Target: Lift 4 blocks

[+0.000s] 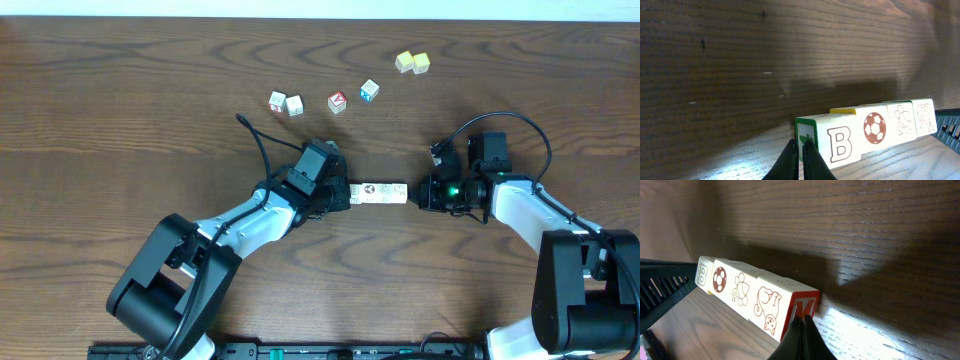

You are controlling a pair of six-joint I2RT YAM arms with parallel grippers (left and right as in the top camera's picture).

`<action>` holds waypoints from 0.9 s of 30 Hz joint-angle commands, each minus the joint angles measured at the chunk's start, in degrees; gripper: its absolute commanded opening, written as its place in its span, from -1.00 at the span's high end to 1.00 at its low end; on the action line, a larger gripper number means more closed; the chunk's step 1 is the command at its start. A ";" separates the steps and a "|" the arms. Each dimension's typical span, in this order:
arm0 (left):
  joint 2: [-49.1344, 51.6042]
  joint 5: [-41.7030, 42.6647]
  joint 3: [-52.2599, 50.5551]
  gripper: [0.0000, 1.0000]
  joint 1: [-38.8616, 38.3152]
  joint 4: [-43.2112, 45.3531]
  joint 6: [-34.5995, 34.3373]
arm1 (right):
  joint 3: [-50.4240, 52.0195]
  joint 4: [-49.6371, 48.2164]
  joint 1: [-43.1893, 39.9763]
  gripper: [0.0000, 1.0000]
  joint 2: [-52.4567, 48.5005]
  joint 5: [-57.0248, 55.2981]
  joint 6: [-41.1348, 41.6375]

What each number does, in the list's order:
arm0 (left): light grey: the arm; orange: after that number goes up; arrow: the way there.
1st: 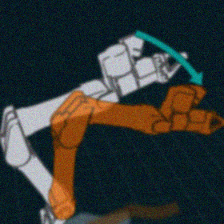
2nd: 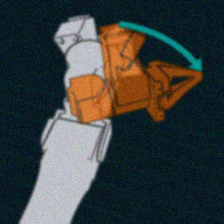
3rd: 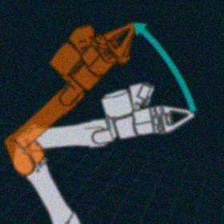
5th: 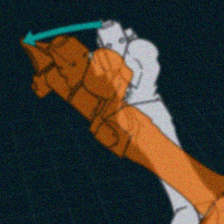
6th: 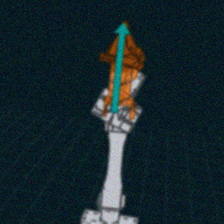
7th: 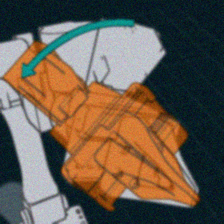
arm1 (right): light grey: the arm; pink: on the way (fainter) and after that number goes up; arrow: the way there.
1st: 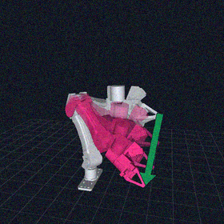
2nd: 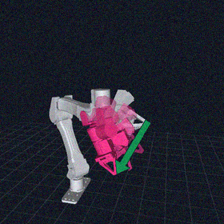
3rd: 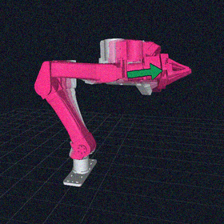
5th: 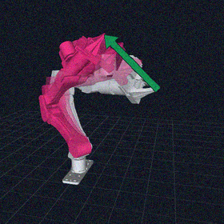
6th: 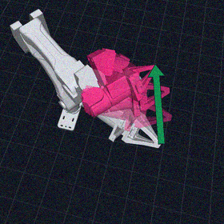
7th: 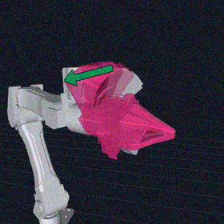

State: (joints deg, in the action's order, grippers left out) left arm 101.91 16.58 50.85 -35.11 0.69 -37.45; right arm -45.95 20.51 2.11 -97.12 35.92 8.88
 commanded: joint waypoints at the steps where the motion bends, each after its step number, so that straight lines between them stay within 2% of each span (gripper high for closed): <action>1: -0.81 6.82 0.00 0.86 -1.90 1.38 0.39 | 0.33 0.02 1.01 0.98 -0.37 8.59 -0.81; 27: -2.82 7.02 0.00 0.86 -1.90 0.94 0.98 | 0.20 -0.11 1.01 0.98 -0.15 11.17 -0.81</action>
State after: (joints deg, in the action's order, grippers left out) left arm 100.71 16.86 50.59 -35.11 0.25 -37.26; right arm -45.95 20.49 2.11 -97.12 36.25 8.88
